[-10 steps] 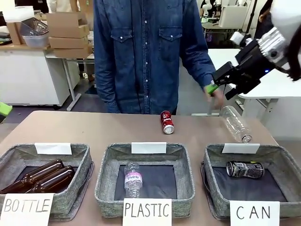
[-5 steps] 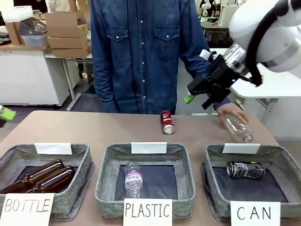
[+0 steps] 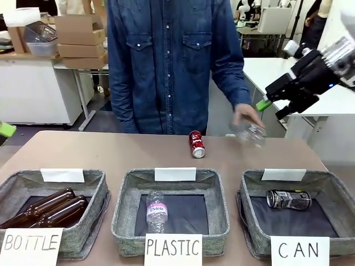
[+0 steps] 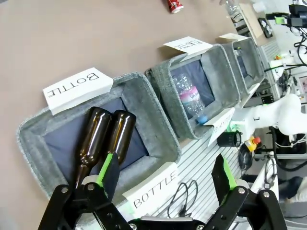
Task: Sort the can waste into the basket.
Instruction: Pick up the can waste from the table and place it in the right Fabric basket.
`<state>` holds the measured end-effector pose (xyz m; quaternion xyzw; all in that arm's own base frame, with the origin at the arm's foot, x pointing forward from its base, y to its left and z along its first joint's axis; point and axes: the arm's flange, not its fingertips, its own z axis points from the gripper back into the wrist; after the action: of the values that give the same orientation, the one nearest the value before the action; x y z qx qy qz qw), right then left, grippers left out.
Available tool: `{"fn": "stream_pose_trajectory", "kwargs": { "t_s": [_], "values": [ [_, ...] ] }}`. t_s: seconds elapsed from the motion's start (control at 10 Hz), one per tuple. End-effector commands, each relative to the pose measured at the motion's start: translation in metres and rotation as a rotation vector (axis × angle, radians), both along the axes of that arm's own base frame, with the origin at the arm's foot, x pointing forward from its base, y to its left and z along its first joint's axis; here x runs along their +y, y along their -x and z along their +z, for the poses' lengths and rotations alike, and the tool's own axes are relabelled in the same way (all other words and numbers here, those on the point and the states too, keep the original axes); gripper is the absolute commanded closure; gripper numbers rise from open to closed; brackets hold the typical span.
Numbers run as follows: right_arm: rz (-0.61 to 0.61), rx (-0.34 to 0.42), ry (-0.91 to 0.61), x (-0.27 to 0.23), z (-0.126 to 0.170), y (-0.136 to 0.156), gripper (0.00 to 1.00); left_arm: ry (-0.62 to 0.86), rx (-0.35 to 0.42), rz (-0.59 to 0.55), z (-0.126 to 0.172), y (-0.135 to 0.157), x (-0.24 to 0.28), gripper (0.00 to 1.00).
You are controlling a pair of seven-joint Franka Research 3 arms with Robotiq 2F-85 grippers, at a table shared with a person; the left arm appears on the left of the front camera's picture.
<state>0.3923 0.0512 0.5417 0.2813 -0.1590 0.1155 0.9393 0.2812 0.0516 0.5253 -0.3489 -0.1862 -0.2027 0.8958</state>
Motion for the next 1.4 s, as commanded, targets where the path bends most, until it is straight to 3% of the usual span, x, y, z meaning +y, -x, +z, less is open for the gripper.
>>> {"fn": "stream_pose_trajectory", "kwargs": {
  "t_s": [0.0, 0.5, 1.3],
  "values": [
    [-0.028, -0.045, -0.015, -0.021, -0.005, 0.023, 0.00, 0.015, 0.017, 0.009, 0.003, 0.000, 0.001, 0.00],
    [-0.147, -0.053, -0.093, -0.073, -0.016, 0.058, 0.00, 0.015, 0.017, 0.009, 0.003, 0.000, 0.001, 0.00],
    [-0.137, -0.050, -0.094, -0.067, -0.018, 0.053, 0.00, 0.015, 0.017, 0.009, 0.003, 0.000, 0.001, 0.00]
  ]
}}
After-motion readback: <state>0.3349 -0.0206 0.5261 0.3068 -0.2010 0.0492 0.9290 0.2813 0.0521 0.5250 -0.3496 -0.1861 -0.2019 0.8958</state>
